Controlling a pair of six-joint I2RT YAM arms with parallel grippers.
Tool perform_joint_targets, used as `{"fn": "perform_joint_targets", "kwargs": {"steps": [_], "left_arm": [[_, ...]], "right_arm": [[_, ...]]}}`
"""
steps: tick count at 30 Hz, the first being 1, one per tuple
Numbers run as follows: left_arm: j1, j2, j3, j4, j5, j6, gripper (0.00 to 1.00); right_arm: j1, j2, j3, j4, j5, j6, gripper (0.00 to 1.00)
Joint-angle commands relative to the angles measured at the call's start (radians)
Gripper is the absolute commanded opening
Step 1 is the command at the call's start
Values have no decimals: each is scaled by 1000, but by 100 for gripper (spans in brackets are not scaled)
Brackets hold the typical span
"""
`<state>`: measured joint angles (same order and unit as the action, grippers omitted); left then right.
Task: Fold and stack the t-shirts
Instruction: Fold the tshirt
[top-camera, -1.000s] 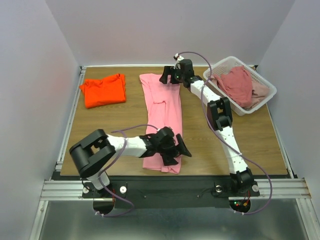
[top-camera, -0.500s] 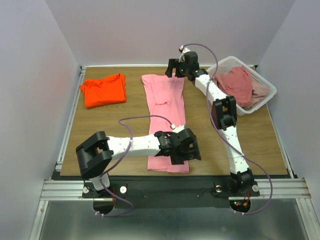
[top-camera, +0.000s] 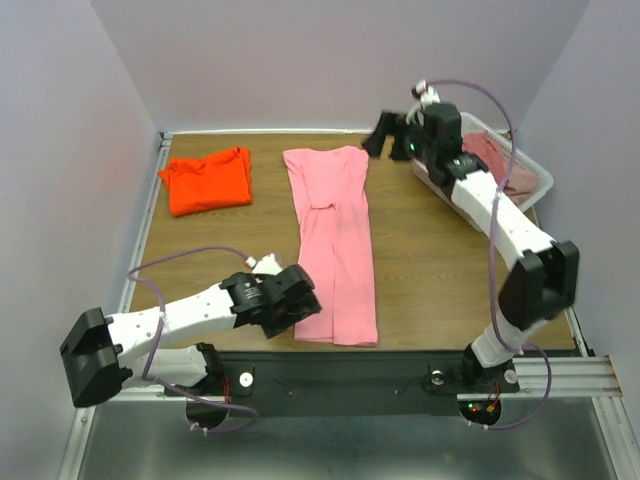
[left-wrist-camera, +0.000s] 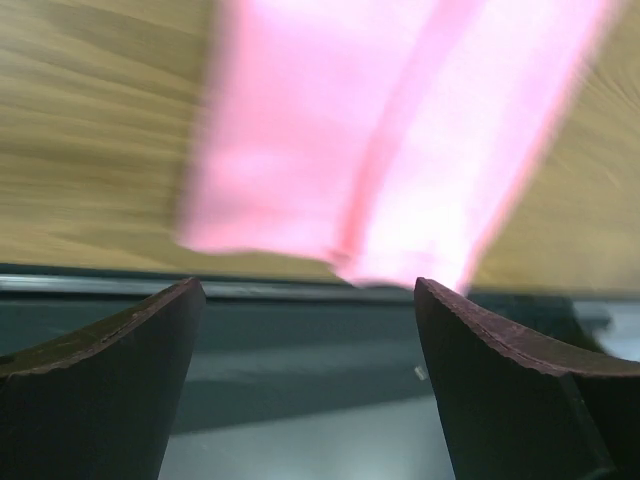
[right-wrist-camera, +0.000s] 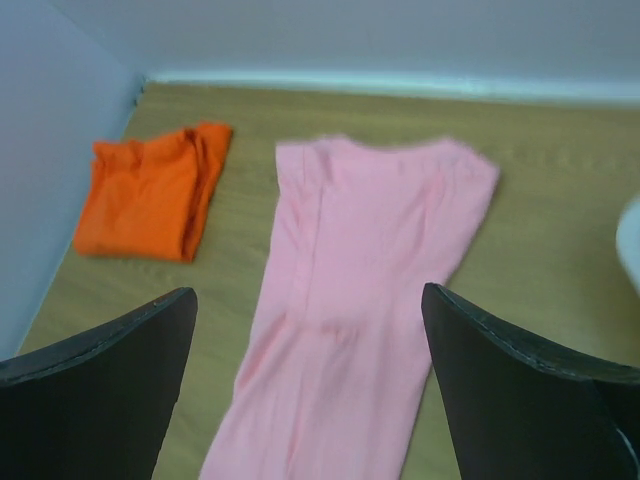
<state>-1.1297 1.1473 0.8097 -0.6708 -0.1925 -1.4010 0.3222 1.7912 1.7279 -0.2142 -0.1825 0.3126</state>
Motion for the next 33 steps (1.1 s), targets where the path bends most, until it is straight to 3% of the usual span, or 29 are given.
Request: {"fn": "perform_joint_targets", "kwargs": {"steps": [1,3,7,12,15,19,20,21,22,28,33], "left_arm": [[116,-96,-177,-43,25,-9,98],[162,-161,-269,48,89,19,98],[180,-202,-357,178,166,40,97],[182,-143,-386,230,229,69,85],[182,-71,-389,287,266,114,73],[180,20,-366,292,307,160,48],[180,41,-366,287,309,169,18],[180,45,-368,278,311,166,5],[179,48,-372,271,309,163,0],[174,-20,-423,269,341,120,0],[163,-78,-438,270,350,100,0]], "right_arm": [[6,-228,-457,-34,40,152,100],[23,-356,-667,-33,46,239,100],[47,-525,-882,-34,29,299,100],[57,-685,-1013,-59,-31,327,100],[58,-740,-1051,-97,-40,322,100],[64,-760,-1094,-132,-66,347,100],[72,-765,-1102,-142,-66,350,100],[84,-768,-1111,-152,-69,352,100],[121,-768,-1114,-163,-64,362,100],[336,-785,-1162,-226,-31,440,100],[382,-811,-1252,-229,-61,528,93]]}}
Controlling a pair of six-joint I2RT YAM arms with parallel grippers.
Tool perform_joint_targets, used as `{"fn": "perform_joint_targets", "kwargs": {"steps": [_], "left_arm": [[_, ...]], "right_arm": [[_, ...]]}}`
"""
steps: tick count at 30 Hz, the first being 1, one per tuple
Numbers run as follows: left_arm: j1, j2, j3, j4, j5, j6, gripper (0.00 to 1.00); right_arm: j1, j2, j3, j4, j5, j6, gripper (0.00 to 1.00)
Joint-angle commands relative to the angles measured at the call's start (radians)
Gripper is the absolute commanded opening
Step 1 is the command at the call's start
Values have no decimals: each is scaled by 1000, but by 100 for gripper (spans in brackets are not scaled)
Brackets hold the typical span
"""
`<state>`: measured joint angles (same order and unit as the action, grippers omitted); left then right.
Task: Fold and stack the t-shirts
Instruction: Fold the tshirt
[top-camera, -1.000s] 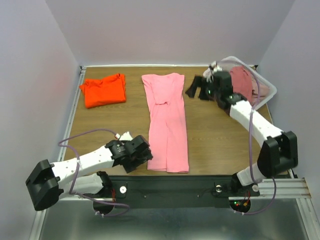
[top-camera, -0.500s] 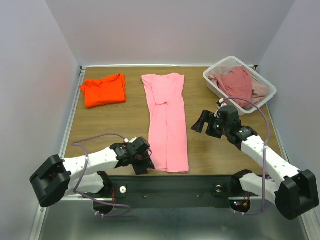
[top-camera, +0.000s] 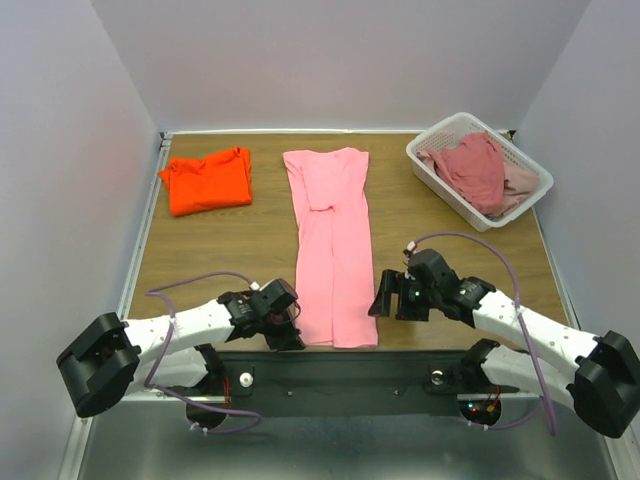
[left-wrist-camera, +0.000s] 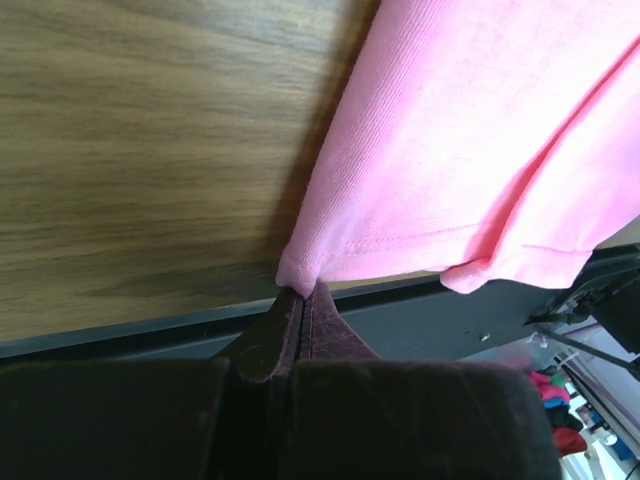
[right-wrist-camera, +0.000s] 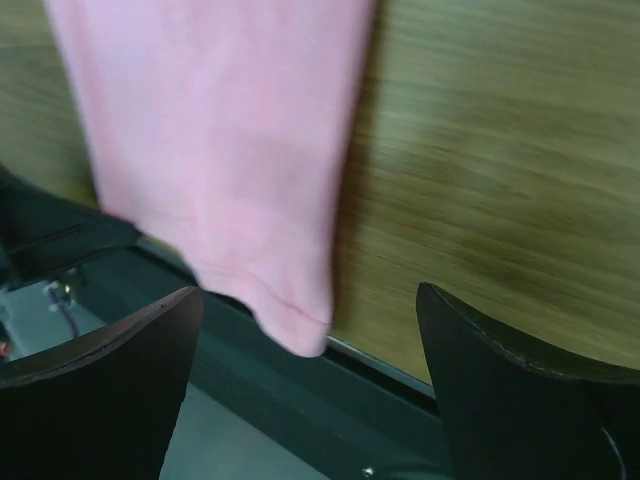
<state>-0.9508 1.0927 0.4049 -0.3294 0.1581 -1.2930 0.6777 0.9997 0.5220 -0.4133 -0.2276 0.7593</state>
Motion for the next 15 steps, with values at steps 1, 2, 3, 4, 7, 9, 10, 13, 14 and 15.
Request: {"fn": "perform_joint_targets", "kwargs": {"steps": [1,2,3,4,7,9,10,13,14,15], "left_arm": [[-17,-24,-35,-71,0,-9,0],[-22,-27,-35,-65,1,-8,0],[-23,-24,-35,-62,3,-8,0],[-26,-22,-34,-57,4,-8,0],[-45,-5,-31,-31,15,-8,0],[-60,-1,-31,-20,12,-18,0],[-65,1,-29,-17,8,-20,0],[-71,-5,-29,-10,1,-29,0],[-72,-8,-31,-10,-2,-29,0],[-72,-11,-31,-10,-5,-31,0]], "right_arm": [[45,-12,-54,-30,-22,84,91],[54,-1,-71,-22,-27,90,90],[65,4,-77,-15,-33,98,89],[86,5,-85,-3,-42,107,86],[128,20,-97,51,-73,132,84],[138,42,-108,65,-90,132,84],[147,48,-115,73,-98,132,83],[155,60,-143,93,-107,152,71],[157,60,-148,94,-105,155,65],[158,57,-149,96,-98,156,60]]}}
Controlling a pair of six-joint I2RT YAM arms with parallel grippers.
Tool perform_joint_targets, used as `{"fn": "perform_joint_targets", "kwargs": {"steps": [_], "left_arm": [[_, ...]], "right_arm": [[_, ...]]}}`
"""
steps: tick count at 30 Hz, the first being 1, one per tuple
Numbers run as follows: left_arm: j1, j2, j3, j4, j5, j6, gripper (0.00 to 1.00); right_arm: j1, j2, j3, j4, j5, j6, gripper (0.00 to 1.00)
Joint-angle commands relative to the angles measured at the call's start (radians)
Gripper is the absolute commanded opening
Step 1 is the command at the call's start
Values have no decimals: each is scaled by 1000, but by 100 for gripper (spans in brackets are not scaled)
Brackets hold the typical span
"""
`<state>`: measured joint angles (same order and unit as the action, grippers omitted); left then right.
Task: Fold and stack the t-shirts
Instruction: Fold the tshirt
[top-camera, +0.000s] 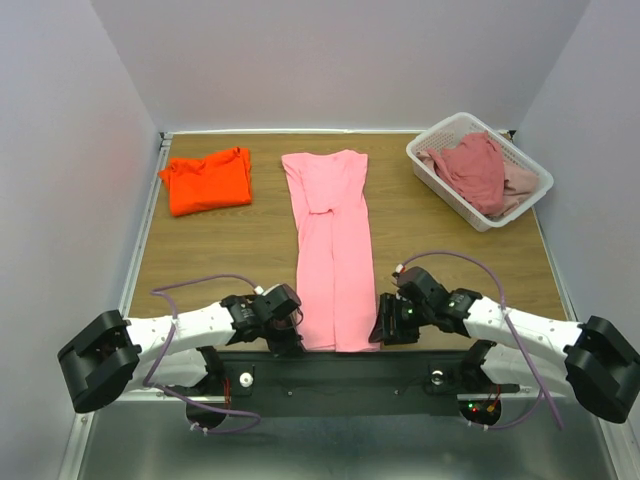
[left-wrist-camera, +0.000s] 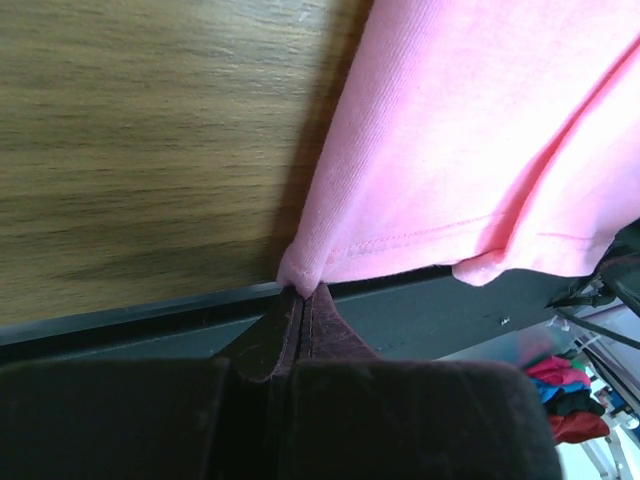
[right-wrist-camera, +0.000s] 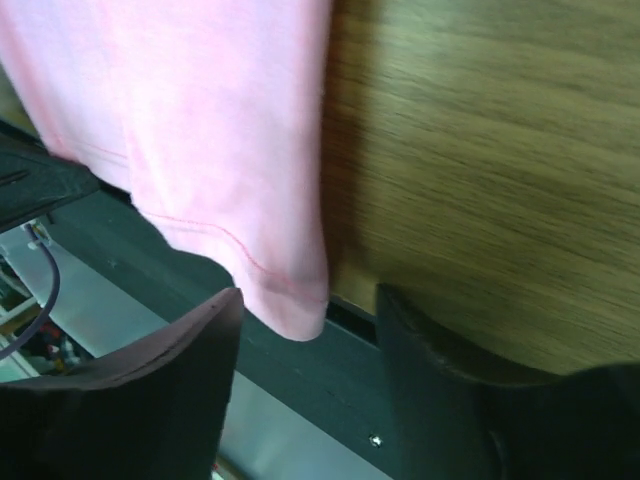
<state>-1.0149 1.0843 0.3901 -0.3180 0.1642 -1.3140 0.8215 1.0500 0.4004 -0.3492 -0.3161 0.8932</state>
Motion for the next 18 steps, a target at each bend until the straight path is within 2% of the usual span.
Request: {"fn": "perform_joint_targets", "kwargs": {"steps": [1,4,10,12,13,15,18], "left_arm": [[-8,-6,-20,-20,-21,-11,0],[-8,-14,-36,3,-25,-19,0],[-8,-30,-48,54,-26,-27,0],[-8,-37,-45,62,-26,-25,0],[-8,-38,-39,60,-35,-25,0],[-8,-41,-34,62,-40,-22,0],[-8,-40,-11,54,-49,-14,0]], "right_arm": [[15,4,-29,32,5,23,51],[15,14,-28,33,15,23,38],[15,65,-32,98,-49,18,29],[16,79,-28,99,-44,12,17],[16,79,-22,99,-43,9,7],[16,76,0,99,-41,-3,1],[15,67,20,99,-44,-19,0]]}}
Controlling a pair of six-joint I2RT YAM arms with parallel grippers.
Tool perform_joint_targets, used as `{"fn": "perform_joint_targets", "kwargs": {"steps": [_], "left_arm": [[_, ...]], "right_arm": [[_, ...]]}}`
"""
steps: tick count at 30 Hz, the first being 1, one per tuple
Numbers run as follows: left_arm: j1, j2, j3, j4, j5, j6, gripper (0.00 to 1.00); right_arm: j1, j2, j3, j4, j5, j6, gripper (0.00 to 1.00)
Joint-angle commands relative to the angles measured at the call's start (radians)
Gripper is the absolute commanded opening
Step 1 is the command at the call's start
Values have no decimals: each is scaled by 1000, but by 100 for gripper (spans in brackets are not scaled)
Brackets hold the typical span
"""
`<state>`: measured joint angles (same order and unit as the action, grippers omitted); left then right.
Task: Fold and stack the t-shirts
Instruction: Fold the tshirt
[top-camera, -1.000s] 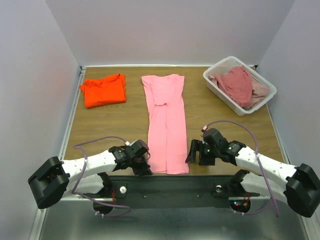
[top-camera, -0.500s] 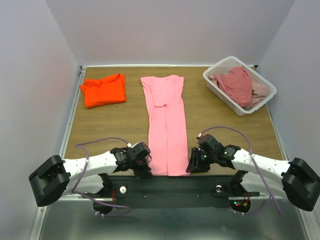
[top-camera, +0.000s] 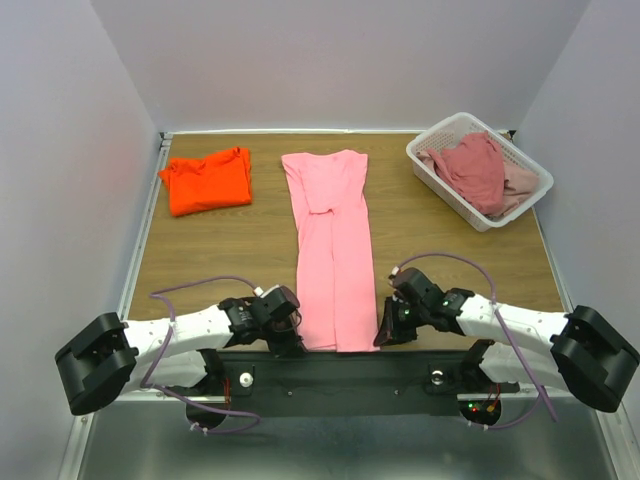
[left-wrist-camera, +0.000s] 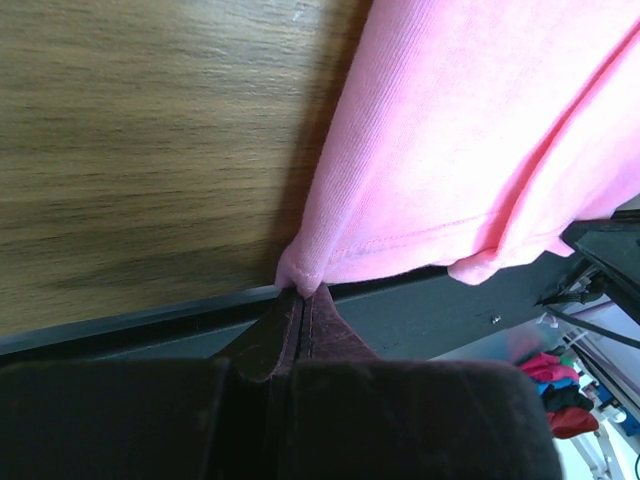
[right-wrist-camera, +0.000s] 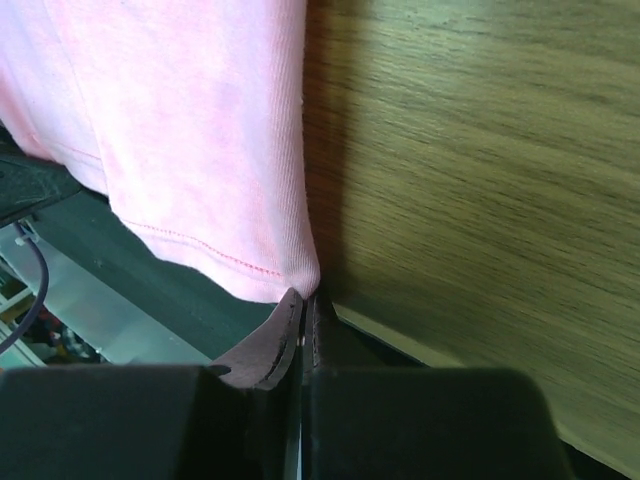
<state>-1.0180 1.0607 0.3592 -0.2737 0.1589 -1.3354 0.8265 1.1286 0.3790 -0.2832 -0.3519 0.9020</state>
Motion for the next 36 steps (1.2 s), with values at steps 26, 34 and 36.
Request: {"fn": "perform_joint_targets", "kwargs": {"steps": [26,34,36], "left_arm": [[323,333,585,19,-277,381,0],[421,482,760,22,-265,469,0],[444,524,780,28,-257,484,0]], "right_arm": [[-173,252,527,35,444,-139,0],[-288,391,653,55,409,-173,0],[-306,430,682,64,400,-176,0]]}}
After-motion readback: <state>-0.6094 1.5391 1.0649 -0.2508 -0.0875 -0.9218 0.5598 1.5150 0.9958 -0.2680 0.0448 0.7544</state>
